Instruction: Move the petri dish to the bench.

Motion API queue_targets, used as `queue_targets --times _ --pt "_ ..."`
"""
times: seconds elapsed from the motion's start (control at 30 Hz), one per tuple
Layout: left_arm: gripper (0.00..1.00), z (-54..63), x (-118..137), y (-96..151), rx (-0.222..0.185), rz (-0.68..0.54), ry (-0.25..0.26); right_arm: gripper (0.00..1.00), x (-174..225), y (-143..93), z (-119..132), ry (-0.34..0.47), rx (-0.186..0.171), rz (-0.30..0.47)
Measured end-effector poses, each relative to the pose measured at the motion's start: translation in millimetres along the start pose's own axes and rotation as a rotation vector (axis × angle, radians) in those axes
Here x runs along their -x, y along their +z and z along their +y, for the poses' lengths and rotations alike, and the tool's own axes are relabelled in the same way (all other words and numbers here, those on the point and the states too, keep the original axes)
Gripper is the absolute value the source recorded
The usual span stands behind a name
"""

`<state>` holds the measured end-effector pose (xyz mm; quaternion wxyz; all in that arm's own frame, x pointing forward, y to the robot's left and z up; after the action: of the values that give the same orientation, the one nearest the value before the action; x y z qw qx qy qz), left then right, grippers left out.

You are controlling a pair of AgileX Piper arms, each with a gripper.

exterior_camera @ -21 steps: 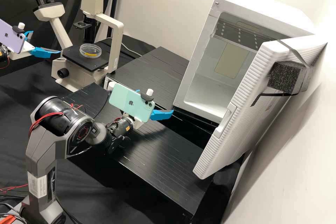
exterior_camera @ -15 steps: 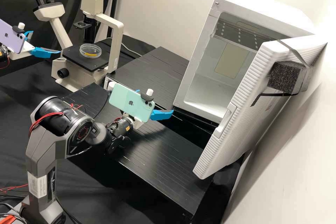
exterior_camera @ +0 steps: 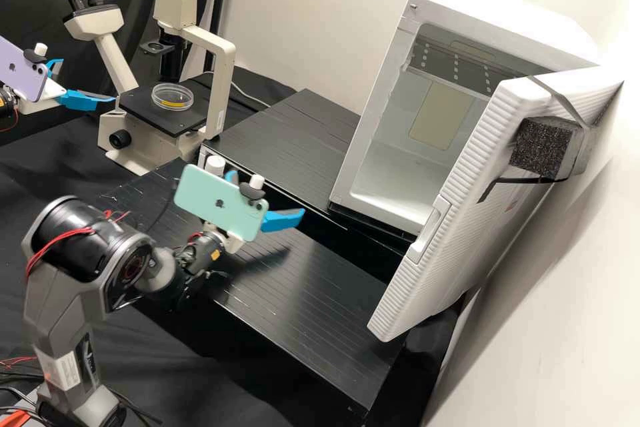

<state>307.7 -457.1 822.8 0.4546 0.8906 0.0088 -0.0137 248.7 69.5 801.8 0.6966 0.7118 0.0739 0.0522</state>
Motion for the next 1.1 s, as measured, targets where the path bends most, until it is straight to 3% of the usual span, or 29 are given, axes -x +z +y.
queue_targets --times 0.27,0.4,0.6,0.97,1.1 --pt "1.0 0.0 0.0 0.0 0.0 0.0 0.0 1.0 -2.9 -61.3 -20.8 -0.058 0.031 0.228" --pt "1.0 0.0 0.0 0.0 0.0 0.0 0.0 1.0 -16.0 -87.7 -26.6 -0.057 0.033 0.288" --pt "1.0 0.0 0.0 0.0 0.0 0.0 0.0 1.0 -43.0 -118.9 -39.6 -0.086 0.036 0.312" --pt "1.0 0.0 0.0 0.0 0.0 0.0 0.0 1.0 -108.4 -150.9 -85.7 -0.199 0.059 0.268" --pt "1.0 0.0 0.0 0.0 0.0 0.0 0.0 1.0 -130.1 -159.6 -102.1 -0.236 0.101 0.258"
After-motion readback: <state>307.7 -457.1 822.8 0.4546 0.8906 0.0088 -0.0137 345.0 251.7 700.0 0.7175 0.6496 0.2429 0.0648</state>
